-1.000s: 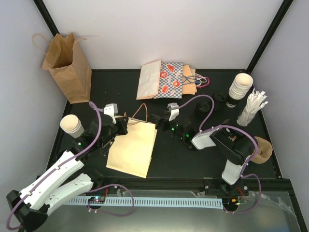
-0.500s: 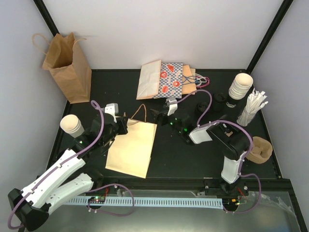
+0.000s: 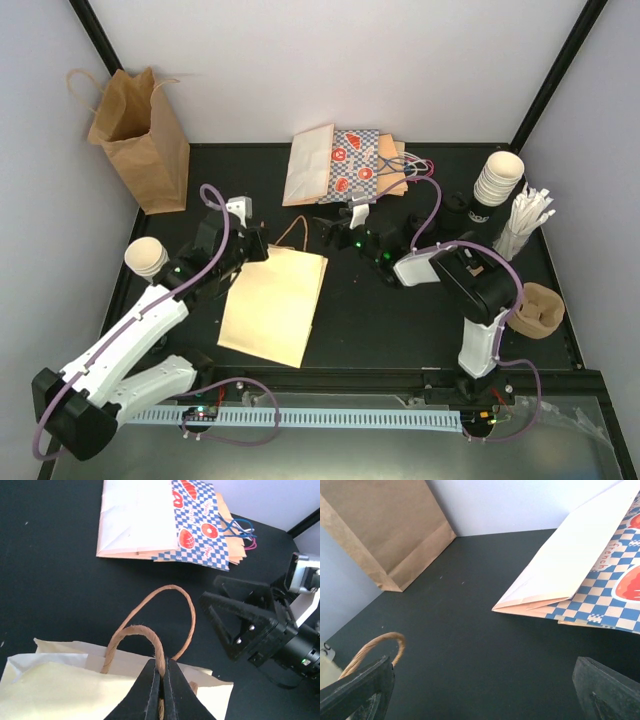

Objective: Pack the takeout coffee

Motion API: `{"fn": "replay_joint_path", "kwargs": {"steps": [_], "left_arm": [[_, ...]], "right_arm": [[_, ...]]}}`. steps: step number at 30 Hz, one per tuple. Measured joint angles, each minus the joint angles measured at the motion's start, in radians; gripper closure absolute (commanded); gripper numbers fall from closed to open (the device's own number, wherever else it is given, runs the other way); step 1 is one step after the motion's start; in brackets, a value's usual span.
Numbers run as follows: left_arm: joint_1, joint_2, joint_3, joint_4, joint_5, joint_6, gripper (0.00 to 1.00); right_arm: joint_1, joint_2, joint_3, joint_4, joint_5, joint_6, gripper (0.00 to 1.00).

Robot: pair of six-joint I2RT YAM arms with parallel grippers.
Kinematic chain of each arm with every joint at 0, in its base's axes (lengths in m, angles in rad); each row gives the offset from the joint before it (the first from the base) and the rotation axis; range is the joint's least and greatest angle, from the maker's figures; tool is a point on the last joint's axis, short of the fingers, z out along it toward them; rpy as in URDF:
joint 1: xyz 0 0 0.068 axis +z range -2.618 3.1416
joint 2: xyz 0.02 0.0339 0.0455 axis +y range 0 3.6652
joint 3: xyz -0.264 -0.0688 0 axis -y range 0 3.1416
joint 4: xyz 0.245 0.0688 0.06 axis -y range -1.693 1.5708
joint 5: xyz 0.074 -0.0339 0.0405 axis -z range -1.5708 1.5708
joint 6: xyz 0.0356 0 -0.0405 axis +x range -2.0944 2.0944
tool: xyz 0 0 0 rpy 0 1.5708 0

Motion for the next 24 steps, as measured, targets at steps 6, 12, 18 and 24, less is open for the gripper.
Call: {"fn": "replay_joint_path", "kwargs": {"steps": [6, 12, 18, 24], "left_arm": [[0.011, 0.06, 0.093, -0.001, 0.076, 0.063, 0.99], [0.011, 0.045, 0.11, -0.002, 0.158, 0.116, 0.98], [0.011, -0.023, 0.11, -0.002, 0.245, 0.157, 0.98], [0.011, -0.111, 0.101, 0.003, 0.332, 0.176, 0.98]], "right_arm": [[0.0, -0.085, -0.003, -0.103, -0.035, -0.007, 0.0], [0.0, -0.259, -0.009, -0.225, -0.056, -0.007, 0.0], [0.0, -0.405, -0.057, -0.365, -0.098, -0.007, 0.0], [0.002, -0.566, -0.056, -0.607, -0.104, 0.014, 0.0]]}}
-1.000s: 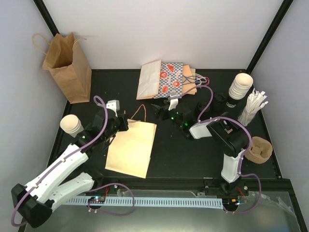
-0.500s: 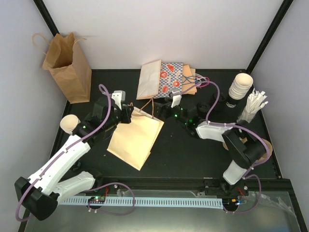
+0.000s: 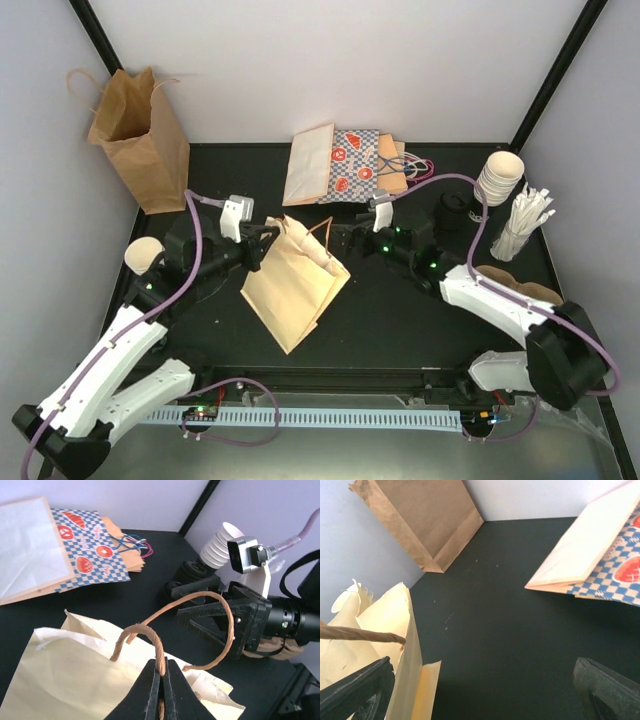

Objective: Pack the takeout coffee

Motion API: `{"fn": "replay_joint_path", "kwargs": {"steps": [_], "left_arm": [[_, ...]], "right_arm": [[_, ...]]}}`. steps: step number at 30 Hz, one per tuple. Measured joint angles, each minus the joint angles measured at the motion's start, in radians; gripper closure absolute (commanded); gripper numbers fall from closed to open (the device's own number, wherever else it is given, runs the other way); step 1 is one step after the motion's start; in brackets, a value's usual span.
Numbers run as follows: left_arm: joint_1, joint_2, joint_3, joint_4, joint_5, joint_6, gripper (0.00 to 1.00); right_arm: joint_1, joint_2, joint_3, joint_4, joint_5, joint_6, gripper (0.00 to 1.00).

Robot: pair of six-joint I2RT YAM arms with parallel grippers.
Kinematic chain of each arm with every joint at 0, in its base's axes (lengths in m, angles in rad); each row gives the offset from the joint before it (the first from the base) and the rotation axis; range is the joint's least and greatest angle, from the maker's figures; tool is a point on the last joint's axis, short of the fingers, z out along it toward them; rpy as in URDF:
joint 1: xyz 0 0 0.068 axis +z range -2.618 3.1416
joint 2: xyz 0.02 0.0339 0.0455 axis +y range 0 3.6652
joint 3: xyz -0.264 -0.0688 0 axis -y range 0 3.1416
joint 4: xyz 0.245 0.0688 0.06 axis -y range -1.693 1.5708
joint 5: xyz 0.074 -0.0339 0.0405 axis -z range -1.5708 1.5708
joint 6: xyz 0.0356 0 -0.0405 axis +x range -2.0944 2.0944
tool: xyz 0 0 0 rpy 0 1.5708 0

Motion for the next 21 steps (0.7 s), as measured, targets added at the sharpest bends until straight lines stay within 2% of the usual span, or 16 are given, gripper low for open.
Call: {"fn": "replay_joint_path", "kwargs": {"steps": [7, 15, 21], "left_arm": [[0.0, -0.091, -0.092, 0.029, 0.089, 0.003, 0.99], [0.0, -0.133, -0.13, 0.046, 0.201, -0.005, 0.98], [0.0, -0.152, -0.145, 0.057, 0.258, -0.006, 0.98]], "right_arm": [[0.001, -0.138, 0.003, -0.224, 0.019, 0.006, 0.0], [0.001, -0.161, 0.103, -0.468, -0.013, 0.024, 0.0], [0.001, -0.241, 0.135, -0.608, -0.039, 0.018, 0.0]]}}
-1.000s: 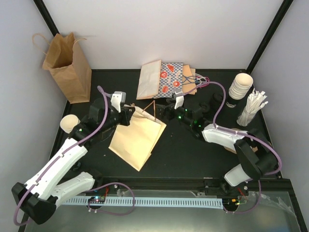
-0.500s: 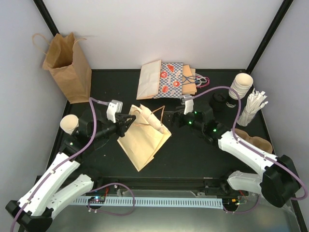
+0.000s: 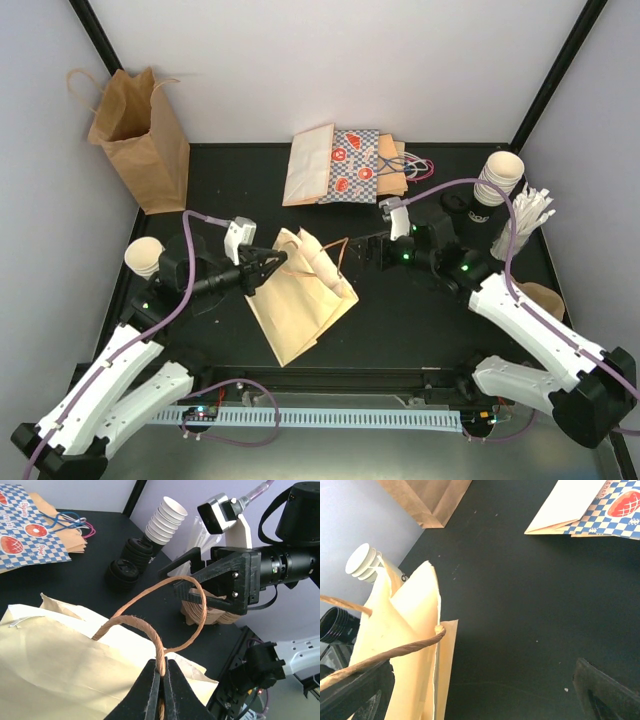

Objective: Pack the takeout coffee

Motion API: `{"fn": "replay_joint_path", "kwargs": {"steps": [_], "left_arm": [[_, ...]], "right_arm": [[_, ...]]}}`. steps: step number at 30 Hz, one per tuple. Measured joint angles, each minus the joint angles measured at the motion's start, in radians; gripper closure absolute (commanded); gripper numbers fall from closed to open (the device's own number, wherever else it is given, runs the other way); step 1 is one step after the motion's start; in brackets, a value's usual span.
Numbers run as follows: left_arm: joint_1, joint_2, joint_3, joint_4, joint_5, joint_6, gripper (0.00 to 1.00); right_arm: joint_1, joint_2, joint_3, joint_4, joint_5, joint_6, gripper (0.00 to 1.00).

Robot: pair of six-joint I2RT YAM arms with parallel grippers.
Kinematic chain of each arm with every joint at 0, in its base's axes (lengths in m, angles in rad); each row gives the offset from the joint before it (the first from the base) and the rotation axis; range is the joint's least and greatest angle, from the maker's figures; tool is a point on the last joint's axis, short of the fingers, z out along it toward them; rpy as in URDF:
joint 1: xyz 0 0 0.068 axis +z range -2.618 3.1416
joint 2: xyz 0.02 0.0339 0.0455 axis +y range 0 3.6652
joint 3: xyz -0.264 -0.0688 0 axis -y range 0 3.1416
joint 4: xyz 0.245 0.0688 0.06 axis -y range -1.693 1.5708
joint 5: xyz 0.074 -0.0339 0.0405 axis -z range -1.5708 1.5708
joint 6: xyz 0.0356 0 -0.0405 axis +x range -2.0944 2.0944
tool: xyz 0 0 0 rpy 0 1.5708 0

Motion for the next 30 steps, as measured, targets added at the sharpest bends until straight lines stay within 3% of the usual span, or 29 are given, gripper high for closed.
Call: {"fn": "replay_joint_path", "kwargs": {"steps": [13, 19, 30], "left_arm": [[0.0, -0.008, -0.005, 0.006, 0.078, 0.001, 0.99], [0.0, -0.027, -0.005, 0.006, 0.093, 0.002, 0.99], [0.0, -0.047, -0.006, 0.006, 0.113, 0.013, 0.98]], "right_arm": [[0.004, -0.013, 0.082, -0.227, -0.065, -0.029, 0.06], [0.005, 0.012, 0.139, -0.3, -0.079, -0.046, 0.02], [0.003, -0.003, 0.324, -0.419, 0.072, 0.001, 0.01]]}}
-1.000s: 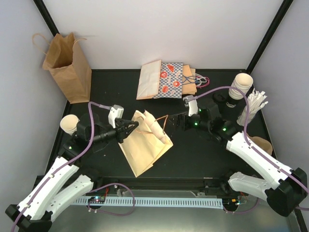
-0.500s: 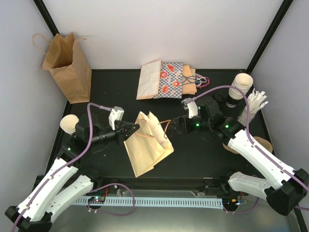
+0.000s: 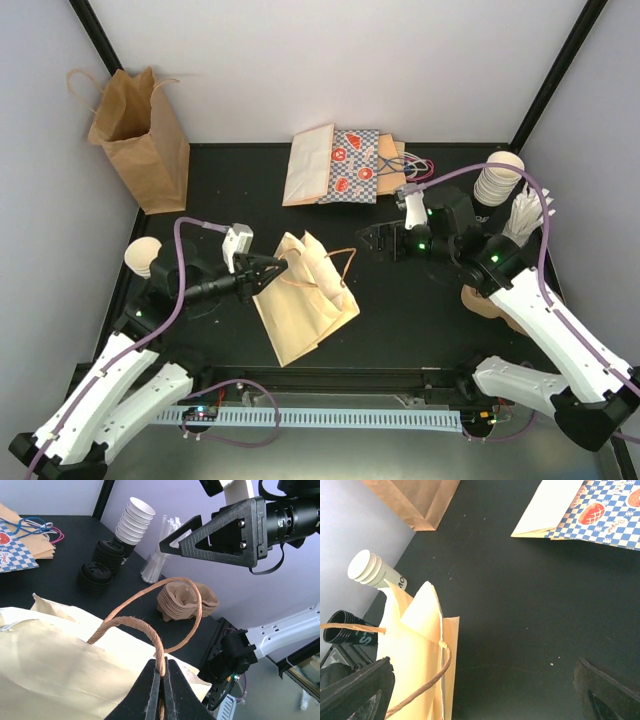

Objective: Pack the takeout coffee

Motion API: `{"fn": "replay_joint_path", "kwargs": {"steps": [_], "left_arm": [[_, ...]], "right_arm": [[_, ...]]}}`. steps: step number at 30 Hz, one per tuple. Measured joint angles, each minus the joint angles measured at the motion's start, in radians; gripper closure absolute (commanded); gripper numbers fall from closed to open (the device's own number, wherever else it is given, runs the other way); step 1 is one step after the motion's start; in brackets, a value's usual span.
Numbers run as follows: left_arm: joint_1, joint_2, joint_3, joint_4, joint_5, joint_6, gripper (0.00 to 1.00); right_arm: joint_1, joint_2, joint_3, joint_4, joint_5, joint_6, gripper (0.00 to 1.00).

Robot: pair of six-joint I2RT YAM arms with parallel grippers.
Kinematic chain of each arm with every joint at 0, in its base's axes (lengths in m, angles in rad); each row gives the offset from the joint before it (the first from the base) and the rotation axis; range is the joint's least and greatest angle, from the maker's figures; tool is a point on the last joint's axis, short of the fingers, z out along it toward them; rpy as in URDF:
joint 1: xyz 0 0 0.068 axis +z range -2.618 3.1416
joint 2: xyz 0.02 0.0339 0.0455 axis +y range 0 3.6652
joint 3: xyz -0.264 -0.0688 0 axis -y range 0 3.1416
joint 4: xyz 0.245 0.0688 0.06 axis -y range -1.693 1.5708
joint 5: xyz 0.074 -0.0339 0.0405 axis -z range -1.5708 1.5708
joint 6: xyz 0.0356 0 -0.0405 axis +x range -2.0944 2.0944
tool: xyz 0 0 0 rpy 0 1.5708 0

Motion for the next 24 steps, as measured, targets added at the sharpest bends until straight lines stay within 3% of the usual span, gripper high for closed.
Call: {"fn": "replay_joint_path", "kwargs": {"steps": [4, 13, 24], "left_arm": [[0.0, -0.013, -0.008, 0.001, 0.015, 0.005, 0.98], [0.0, -0.026, -0.016, 0.023, 0.048, 0.011, 0.98], [0.0, -0.026, -0.016, 0.027, 0.05, 0.014, 0.98]], "right_arm": [[0.0, -0.036, -0.034, 0.005, -0.025, 0.02, 0.06], [0.002, 0.035, -0.033, -0.024, -0.118, 0.021, 0.26], [0.043, 0.066, 0.044, -0.058, -0.198, 0.019, 0.18]]}}
